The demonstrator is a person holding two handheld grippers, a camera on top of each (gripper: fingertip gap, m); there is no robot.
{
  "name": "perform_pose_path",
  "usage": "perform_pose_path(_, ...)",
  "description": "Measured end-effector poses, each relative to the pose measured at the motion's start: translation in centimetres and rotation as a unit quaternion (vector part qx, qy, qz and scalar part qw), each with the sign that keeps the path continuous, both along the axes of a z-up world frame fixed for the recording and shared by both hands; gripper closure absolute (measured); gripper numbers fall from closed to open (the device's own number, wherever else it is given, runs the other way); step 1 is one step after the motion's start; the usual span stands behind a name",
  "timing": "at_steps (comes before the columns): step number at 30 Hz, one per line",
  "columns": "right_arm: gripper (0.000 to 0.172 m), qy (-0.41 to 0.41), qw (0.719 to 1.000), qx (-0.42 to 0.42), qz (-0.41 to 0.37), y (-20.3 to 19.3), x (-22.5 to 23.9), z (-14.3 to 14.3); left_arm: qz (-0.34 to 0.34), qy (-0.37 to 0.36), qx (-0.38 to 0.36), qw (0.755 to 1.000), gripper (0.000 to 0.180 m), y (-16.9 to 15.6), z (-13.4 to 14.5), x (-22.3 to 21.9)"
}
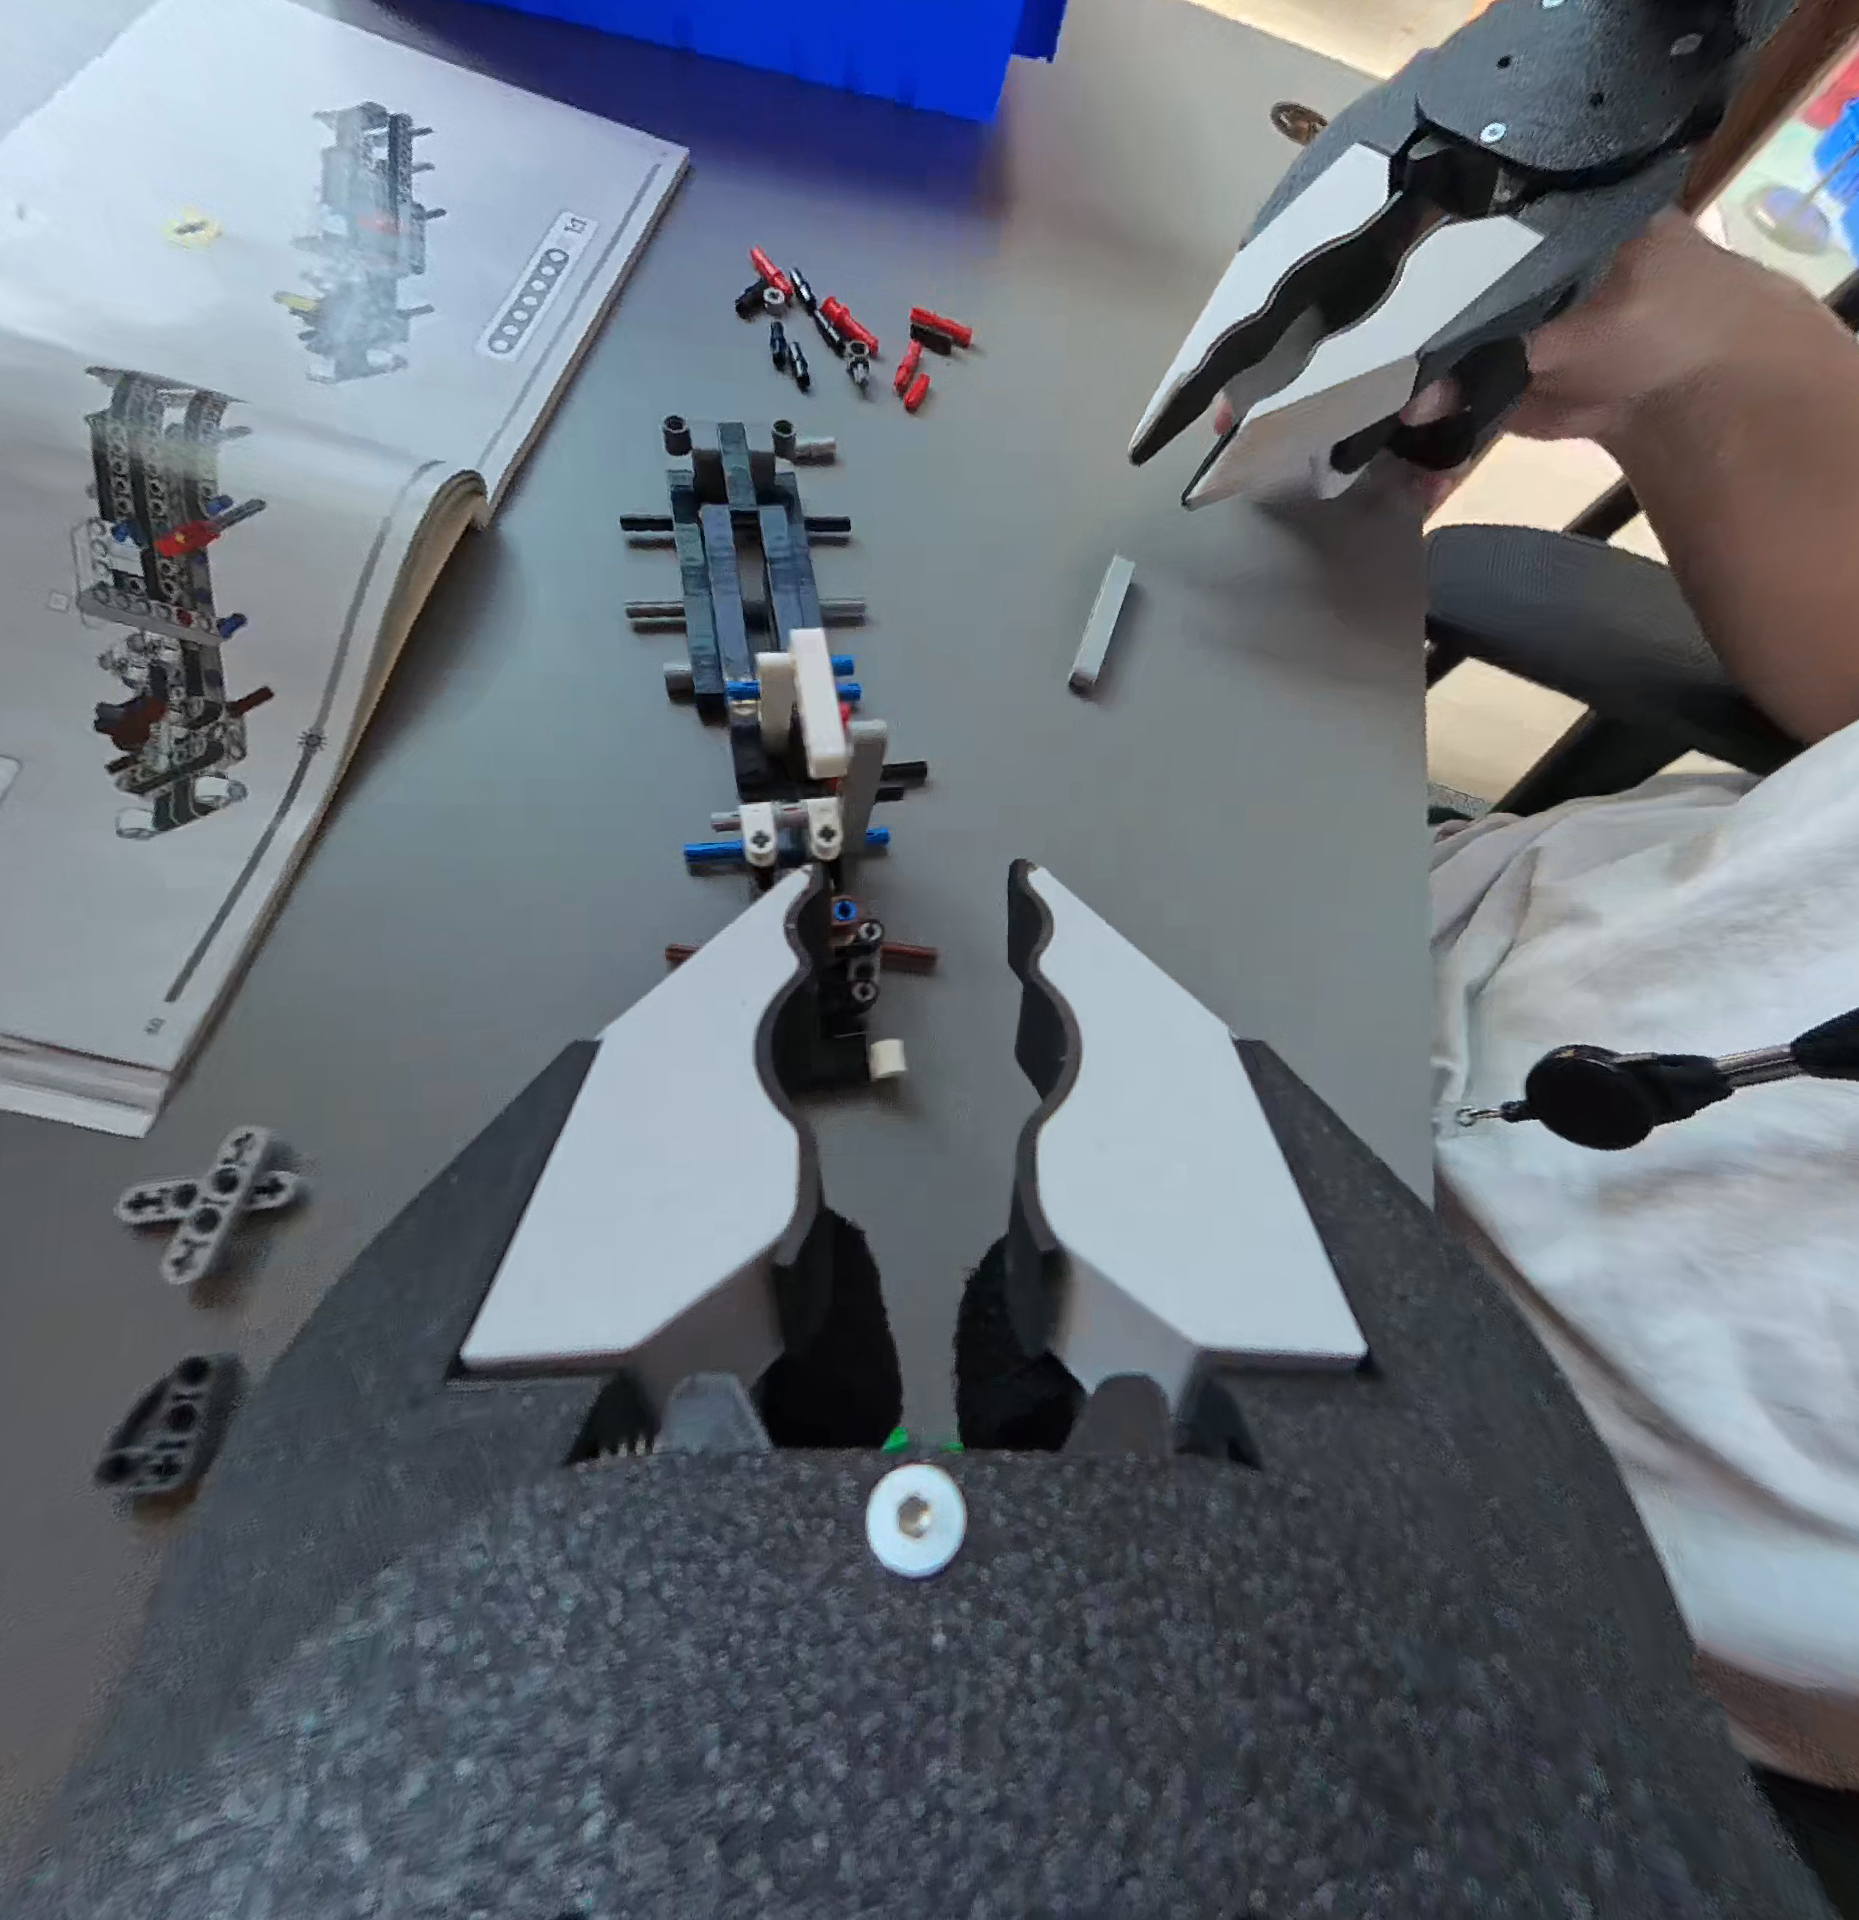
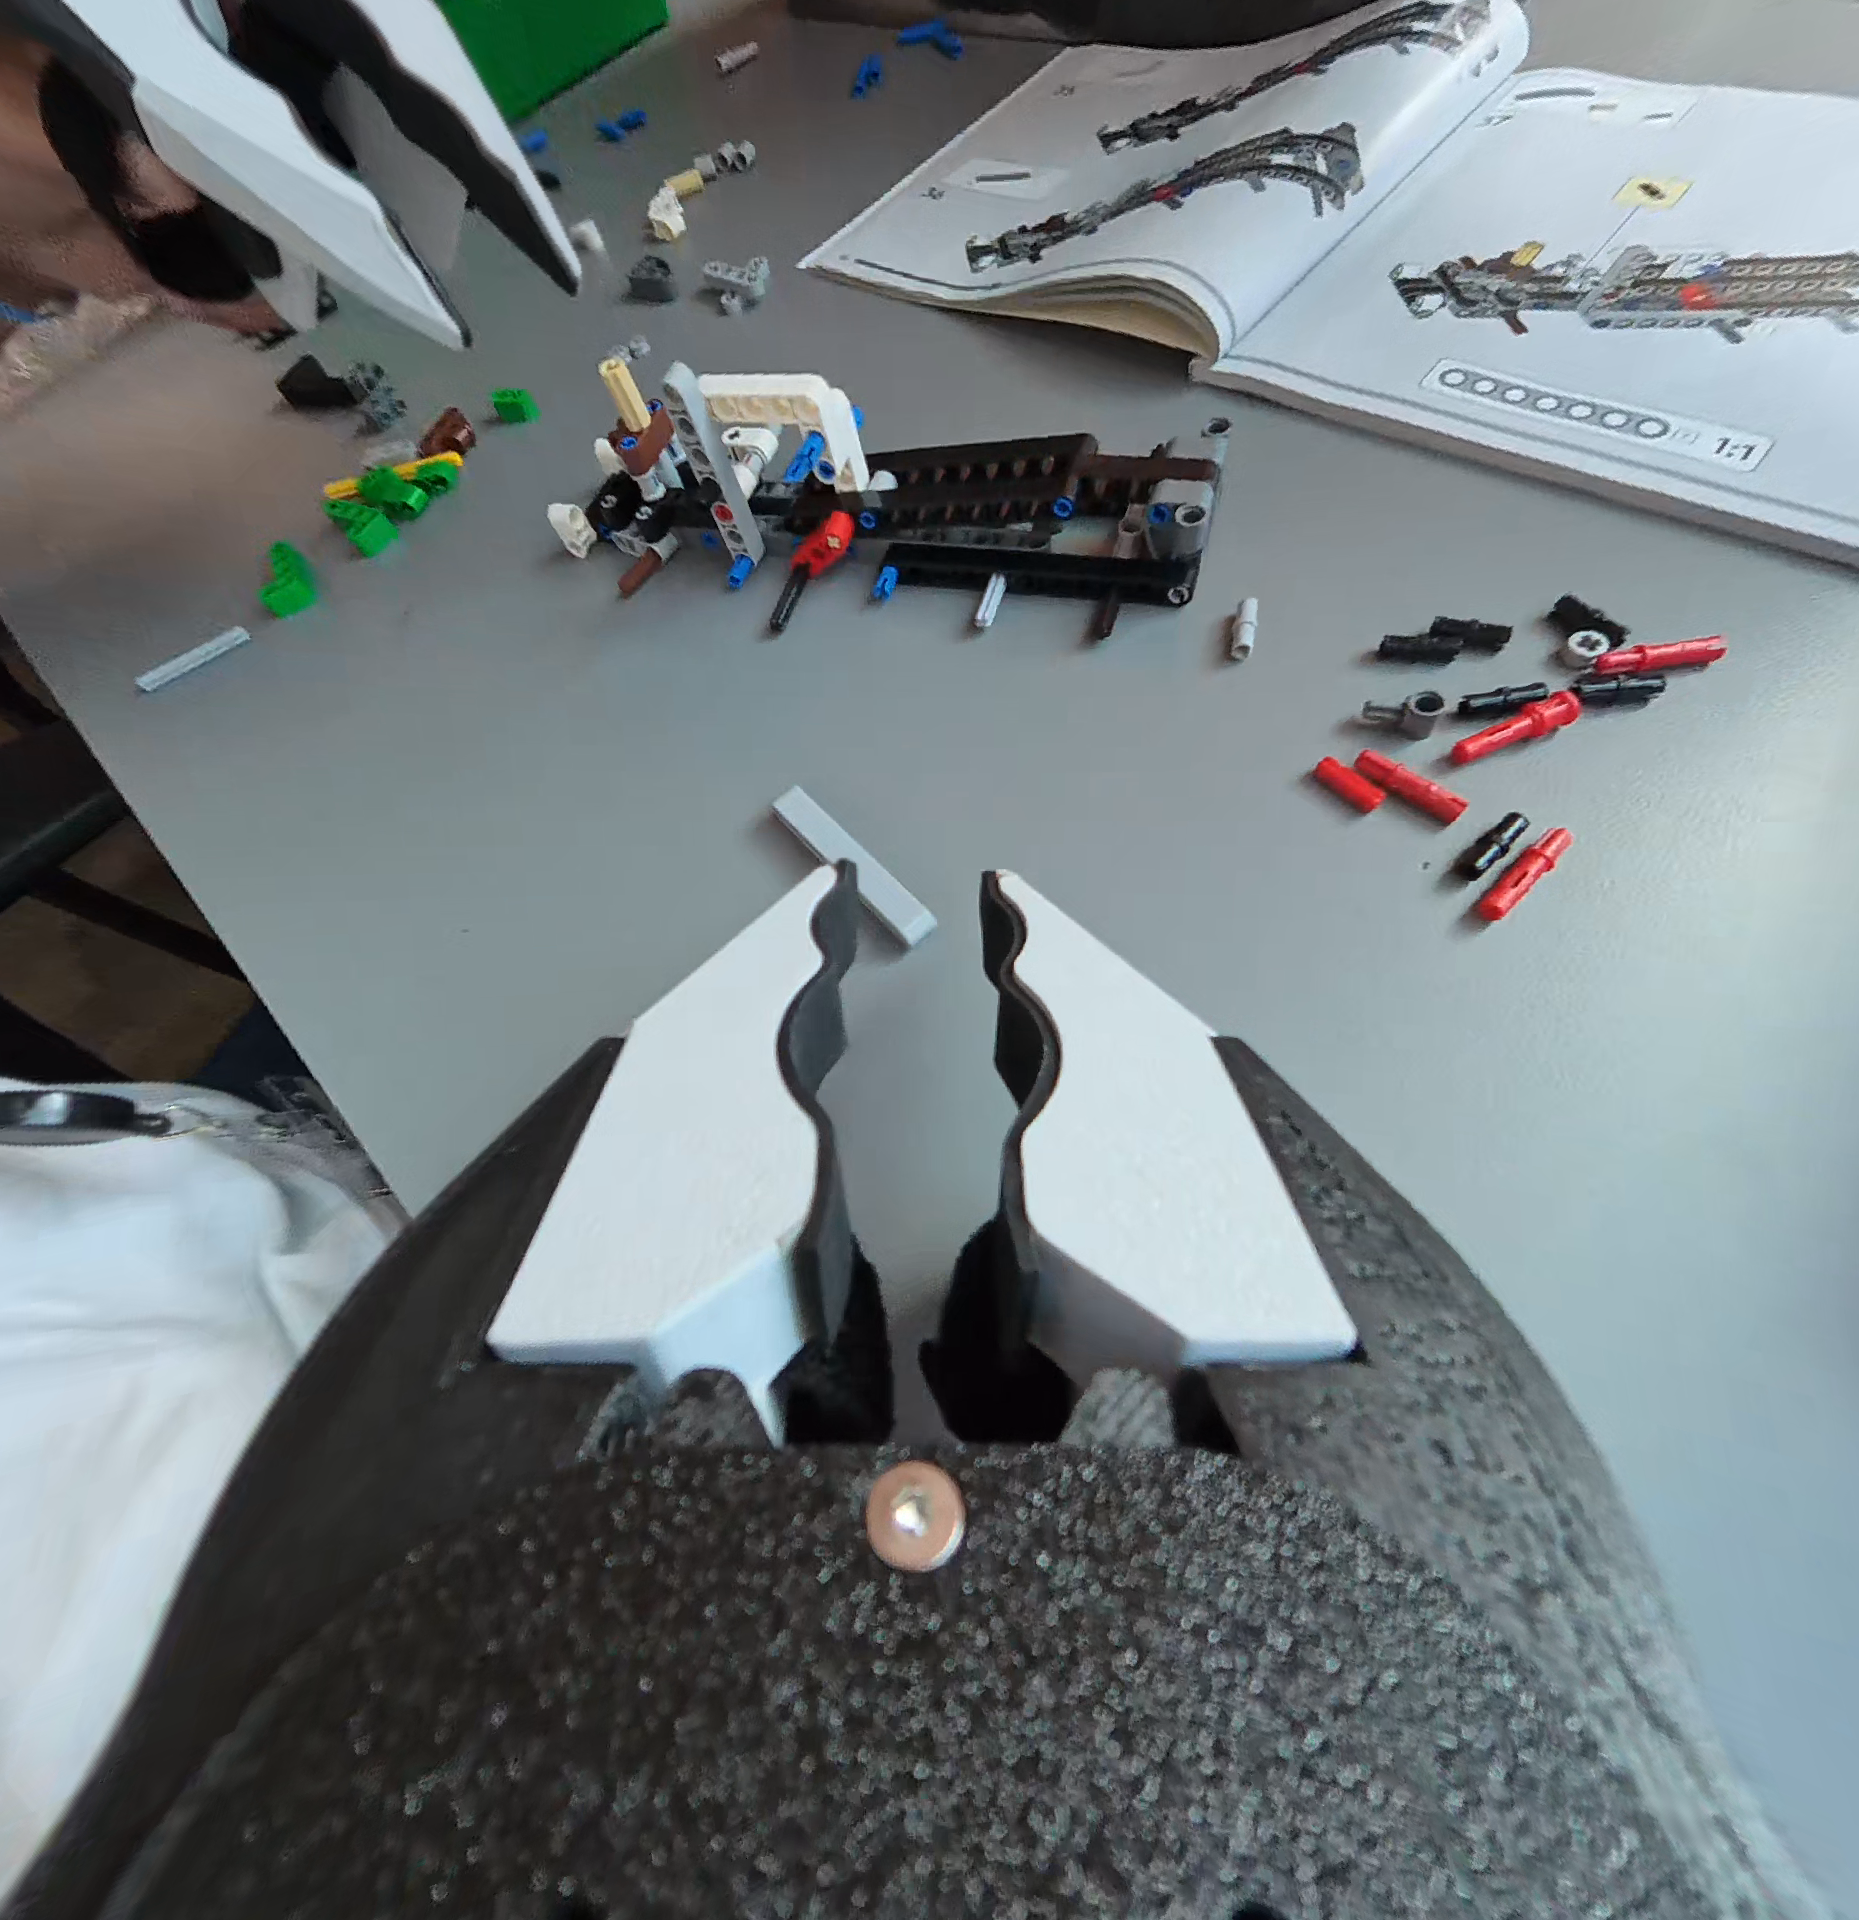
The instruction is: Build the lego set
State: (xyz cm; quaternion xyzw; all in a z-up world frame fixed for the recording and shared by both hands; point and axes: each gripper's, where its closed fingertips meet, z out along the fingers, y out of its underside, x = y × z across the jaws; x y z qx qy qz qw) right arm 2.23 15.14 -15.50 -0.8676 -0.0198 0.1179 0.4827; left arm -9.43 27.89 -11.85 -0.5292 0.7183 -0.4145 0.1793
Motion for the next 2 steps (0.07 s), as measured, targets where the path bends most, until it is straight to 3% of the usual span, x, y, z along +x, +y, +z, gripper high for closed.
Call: perform_pose_path(2,0.149,0.016,1.000,0.002,0.001,-0.2,0.2,0.5,0.031,-0.008,-0.013,0.999,0.150,-1.8,0.3,-0.2)
